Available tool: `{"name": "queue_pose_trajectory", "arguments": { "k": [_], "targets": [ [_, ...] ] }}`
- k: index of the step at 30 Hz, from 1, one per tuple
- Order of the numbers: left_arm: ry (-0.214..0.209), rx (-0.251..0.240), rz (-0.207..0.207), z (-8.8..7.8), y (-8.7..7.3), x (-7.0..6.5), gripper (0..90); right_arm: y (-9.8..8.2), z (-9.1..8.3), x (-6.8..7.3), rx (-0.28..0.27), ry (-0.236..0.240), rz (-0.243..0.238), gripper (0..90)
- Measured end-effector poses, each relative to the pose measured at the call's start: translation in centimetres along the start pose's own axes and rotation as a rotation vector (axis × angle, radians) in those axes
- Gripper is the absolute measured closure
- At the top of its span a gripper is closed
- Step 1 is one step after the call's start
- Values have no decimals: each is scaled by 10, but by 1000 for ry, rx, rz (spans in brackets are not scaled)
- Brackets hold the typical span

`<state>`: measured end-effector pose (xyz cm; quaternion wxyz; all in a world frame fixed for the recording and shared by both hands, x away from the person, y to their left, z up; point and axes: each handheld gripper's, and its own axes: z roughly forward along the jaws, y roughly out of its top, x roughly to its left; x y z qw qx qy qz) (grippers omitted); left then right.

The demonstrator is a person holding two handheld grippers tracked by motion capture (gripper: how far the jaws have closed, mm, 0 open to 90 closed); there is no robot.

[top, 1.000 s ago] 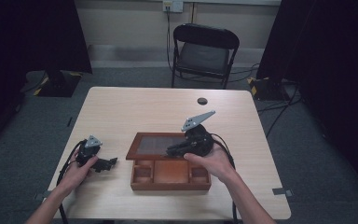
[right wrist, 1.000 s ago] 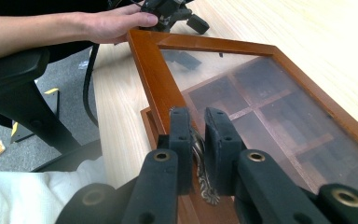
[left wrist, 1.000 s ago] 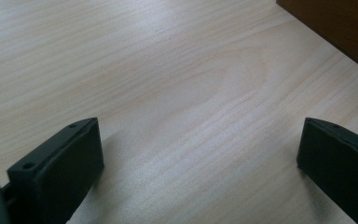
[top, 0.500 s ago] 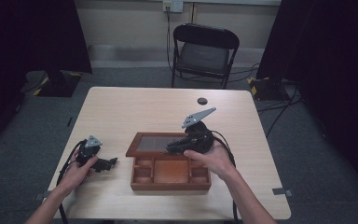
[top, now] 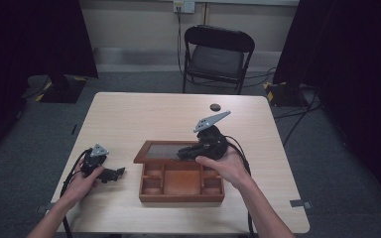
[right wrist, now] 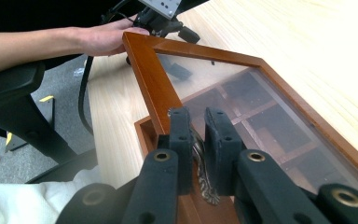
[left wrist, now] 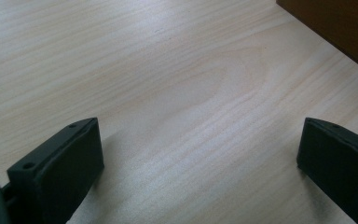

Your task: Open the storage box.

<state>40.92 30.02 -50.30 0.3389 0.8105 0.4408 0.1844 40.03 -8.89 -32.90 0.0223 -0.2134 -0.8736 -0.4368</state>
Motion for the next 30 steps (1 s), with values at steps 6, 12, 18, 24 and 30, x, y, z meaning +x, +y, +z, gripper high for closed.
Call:
{"name": "queue_pose_trajectory", "arguments": {
  "k": [6, 12, 18, 24, 30],
  "targets": [
    [1, 1, 2, 0, 0, 0, 0, 1, -1, -1, -12, -1, 3, 819],
    [-1, -1, -2, 0, 0, 0, 0, 3, -2, -2, -14, -6, 2, 819],
    [-1, 0, -2, 0, 0, 0, 0, 5, -3, -4, -24, -8, 6, 820],
    [-1, 0, -2, 0, 0, 0, 0, 7, -5, -5, -31, -12, 11, 820],
    [-2, -1, -4, 0, 0, 0, 0, 9, -5, -7, -34, -11, 8, 820]
  ]
}}
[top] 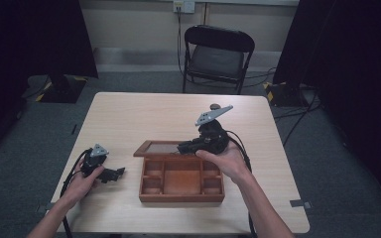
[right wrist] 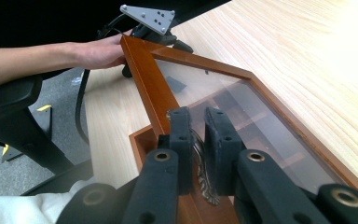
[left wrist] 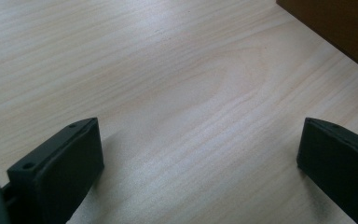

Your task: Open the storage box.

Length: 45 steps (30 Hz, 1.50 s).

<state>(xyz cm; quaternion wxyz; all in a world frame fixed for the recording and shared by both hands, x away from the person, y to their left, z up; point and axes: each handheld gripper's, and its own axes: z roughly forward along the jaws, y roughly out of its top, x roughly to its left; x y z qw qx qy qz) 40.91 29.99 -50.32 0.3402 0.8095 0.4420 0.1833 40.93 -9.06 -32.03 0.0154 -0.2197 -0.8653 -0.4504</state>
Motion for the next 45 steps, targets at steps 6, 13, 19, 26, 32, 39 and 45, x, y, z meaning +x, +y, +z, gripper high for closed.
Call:
{"name": "queue_pose_trajectory", "arguments": {
  "k": [6, 13, 19, 26, 32, 39, 45],
  "targets": [
    [1, 0, 1, 0, 0, 0, 0, 2, -1, -1, -5, -3, 3, 820],
    [0, 0, 0, 0, 0, 0, 0, 5, -2, -2, -7, -15, 6, 820],
    [2, 1, 2, 0, 0, 0, 0, 6, -2, -2, -10, -20, 11, 820],
    [0, 1, 1, 0, 0, 0, 0, 8, -3, -3, -20, -28, 14, 821],
    [0, 1, 1, 0, 0, 0, 0, 9, -4, -4, -22, -29, 15, 821],
    [0, 0, 1, 0, 0, 0, 0, 10, -4, -5, -24, -25, 22, 821],
    [0, 1, 1, 0, 0, 0, 0, 11, -4, -7, -26, -22, 27, 821]
  ]
}}
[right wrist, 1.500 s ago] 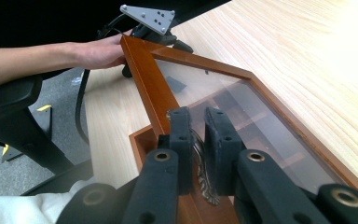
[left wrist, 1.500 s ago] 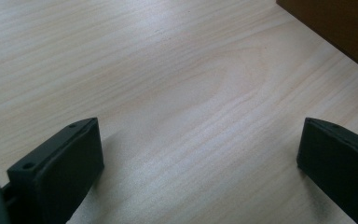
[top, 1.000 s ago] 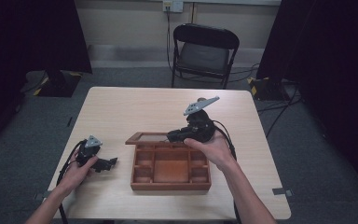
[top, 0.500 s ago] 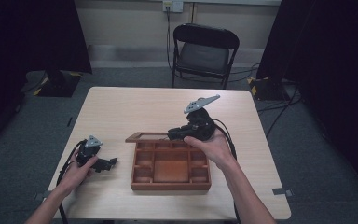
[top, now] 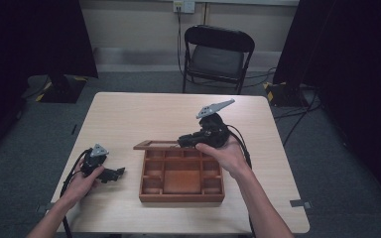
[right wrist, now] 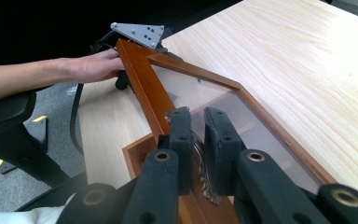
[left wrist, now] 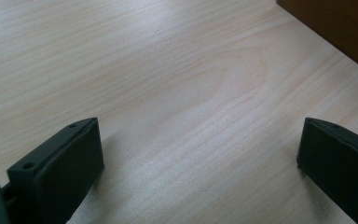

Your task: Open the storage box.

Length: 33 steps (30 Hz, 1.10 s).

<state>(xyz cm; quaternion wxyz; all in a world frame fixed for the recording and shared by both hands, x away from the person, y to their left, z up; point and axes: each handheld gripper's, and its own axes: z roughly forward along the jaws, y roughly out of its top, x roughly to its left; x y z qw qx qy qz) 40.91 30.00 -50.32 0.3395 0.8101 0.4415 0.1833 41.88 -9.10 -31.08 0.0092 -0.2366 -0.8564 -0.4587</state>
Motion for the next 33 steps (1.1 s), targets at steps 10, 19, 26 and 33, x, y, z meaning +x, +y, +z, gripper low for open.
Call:
{"name": "queue_pose_trajectory", "arguments": {
  "k": [10, 19, 26, 33],
  "targets": [
    [0, -1, -2, 0, 0, 0, 0, 1, 0, -2, -4, 0, 10, 821],
    [0, -1, -1, 0, 0, 0, 0, 5, -1, -4, 4, 6, 12, 822],
    [0, 0, 1, 0, 0, 0, 0, 8, -1, -7, -2, 12, 5, 823],
    [0, 0, -1, 0, 0, 0, 0, 9, -2, -9, -11, 11, 7, 824]
  ]
}}
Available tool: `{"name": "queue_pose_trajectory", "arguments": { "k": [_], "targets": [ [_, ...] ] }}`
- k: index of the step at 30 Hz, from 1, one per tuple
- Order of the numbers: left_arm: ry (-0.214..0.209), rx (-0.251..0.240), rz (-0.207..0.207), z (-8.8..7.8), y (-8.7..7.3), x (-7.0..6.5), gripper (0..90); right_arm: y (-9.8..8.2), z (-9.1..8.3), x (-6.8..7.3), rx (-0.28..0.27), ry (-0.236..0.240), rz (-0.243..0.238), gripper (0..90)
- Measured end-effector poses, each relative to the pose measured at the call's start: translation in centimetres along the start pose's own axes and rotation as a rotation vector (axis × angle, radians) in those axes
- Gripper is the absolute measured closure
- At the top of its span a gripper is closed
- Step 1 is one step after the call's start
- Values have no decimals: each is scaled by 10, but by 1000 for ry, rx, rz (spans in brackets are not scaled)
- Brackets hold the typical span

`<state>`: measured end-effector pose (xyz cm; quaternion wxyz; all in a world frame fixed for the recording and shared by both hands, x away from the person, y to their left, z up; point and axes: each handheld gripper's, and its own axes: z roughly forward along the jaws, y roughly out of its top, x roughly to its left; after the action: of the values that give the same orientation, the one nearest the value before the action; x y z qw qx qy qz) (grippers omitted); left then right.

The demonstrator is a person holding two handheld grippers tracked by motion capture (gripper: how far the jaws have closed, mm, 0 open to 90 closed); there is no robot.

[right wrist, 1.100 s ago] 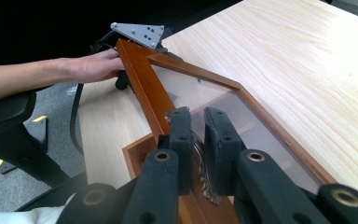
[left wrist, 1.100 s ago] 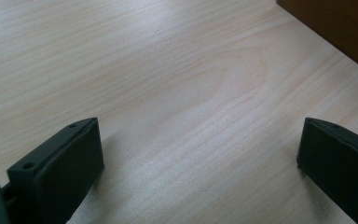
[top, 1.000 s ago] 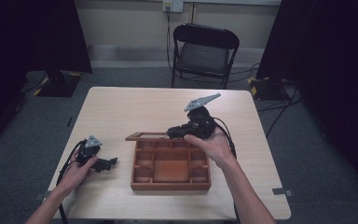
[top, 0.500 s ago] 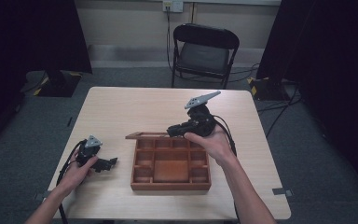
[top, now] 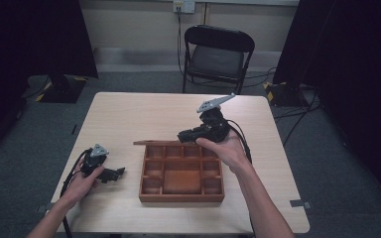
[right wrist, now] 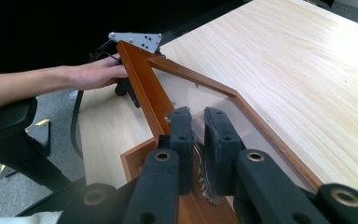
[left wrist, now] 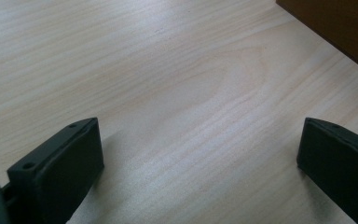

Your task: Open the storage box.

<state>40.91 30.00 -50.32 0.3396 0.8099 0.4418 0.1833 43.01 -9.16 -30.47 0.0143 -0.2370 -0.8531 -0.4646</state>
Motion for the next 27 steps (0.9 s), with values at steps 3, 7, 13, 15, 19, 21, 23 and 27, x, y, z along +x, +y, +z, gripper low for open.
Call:
{"name": "queue_pose_trajectory", "arguments": {
  "k": [3, 7, 13, 15, 19, 21, 23, 27],
  "targets": [
    [-1, 0, -1, 0, 0, 0, 0, 1, 0, -1, -1, -3, 6, 824],
    [0, -1, -1, 0, 0, 0, 0, 2, 0, -2, -3, -2, 5, 824],
    [0, -1, -1, 0, 0, 0, 0, 6, -2, -2, -13, -22, -6, 839],
    [0, -1, -1, 0, 0, 0, 0, 6, 0, -2, -10, -8, -13, 839],
    [2, -1, 1, 0, 0, 0, 0, 5, -1, 0, -5, -20, -17, 839],
    [1, 1, 4, 0, 0, 0, 0, 4, -1, -1, -12, -14, -15, 839],
    [0, -1, -1, 0, 0, 0, 0, 5, -1, -1, -14, -18, -16, 839],
    [0, -1, -1, 0, 0, 0, 0, 4, -1, -1, -20, -17, -8, 839]
  ]
}}
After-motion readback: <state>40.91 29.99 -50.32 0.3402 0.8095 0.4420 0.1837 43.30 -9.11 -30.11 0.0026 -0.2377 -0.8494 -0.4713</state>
